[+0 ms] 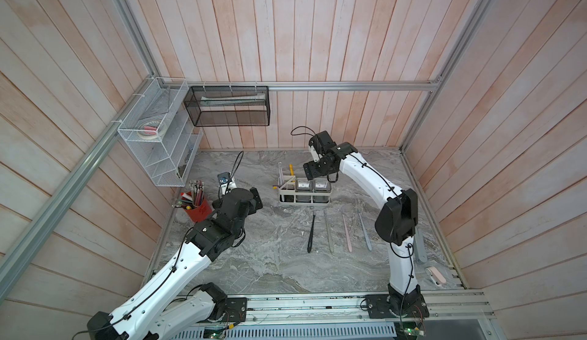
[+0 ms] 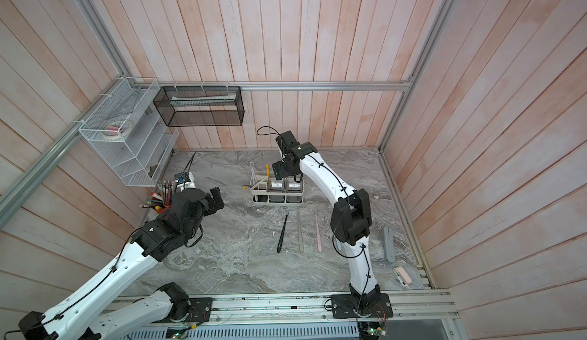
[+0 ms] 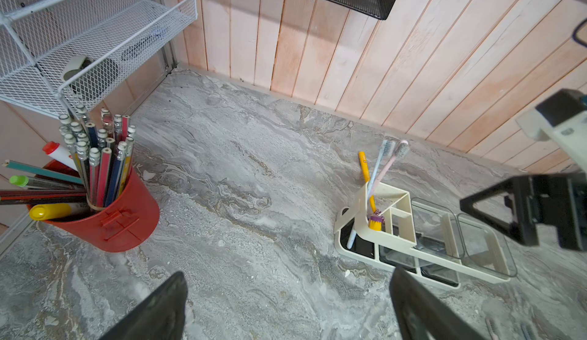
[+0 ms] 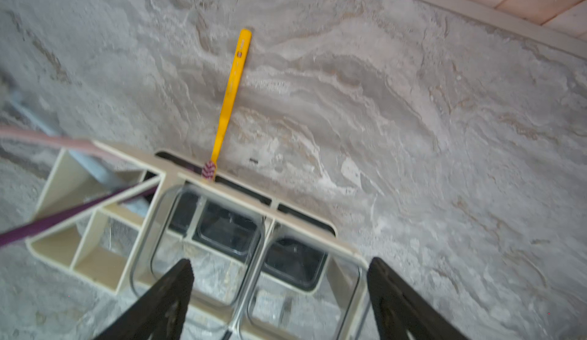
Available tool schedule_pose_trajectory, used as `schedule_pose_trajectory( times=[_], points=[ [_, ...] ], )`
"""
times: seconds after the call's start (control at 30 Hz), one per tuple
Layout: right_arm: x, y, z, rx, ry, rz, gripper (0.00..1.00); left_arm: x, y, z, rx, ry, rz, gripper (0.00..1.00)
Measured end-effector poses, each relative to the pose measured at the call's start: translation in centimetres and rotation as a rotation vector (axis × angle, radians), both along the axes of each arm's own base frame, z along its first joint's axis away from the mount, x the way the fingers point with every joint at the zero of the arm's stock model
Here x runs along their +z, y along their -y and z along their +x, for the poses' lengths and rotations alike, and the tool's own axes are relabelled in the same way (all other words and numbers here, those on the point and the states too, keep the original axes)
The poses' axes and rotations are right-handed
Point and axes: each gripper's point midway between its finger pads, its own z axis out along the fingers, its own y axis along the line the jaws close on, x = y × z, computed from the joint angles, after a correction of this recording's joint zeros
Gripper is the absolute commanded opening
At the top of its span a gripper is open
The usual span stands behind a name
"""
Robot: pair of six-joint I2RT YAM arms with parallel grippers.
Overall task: Place the toothbrush into the toothbrush holder
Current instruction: Move the toothbrush holder to the center of the board.
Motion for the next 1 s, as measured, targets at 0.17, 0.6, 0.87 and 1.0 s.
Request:
schedule_pose_trajectory(
  times=[0.17, 0.6, 0.87, 1.0],
  points=[
    [0.4, 1.0, -0.9, -0.005, 0.012, 0.007, 0.86, -0.1, 0.2, 0.0, -0.010, -0.004, -0.007, 1.00],
    [-1.6, 0.9, -1.7, -0.020, 0.020, -0.056, 0.81, -1.4, 0.0, -0.2, -0.002, -0.029, -0.001, 1.00],
    [-1.5, 4.1, -2.5, -0.102, 0.024, -0.063, 0.78, -1.7, 0.1, -0.2, -0.005, -0.035, -0.003, 1.00],
    [-0.6, 5.3, -2.4, -0.134, 0.047, -0.042, 0.73, -1.7, 0.1, -0.2, -0.007, -0.036, -0.003, 1.00]
  ],
)
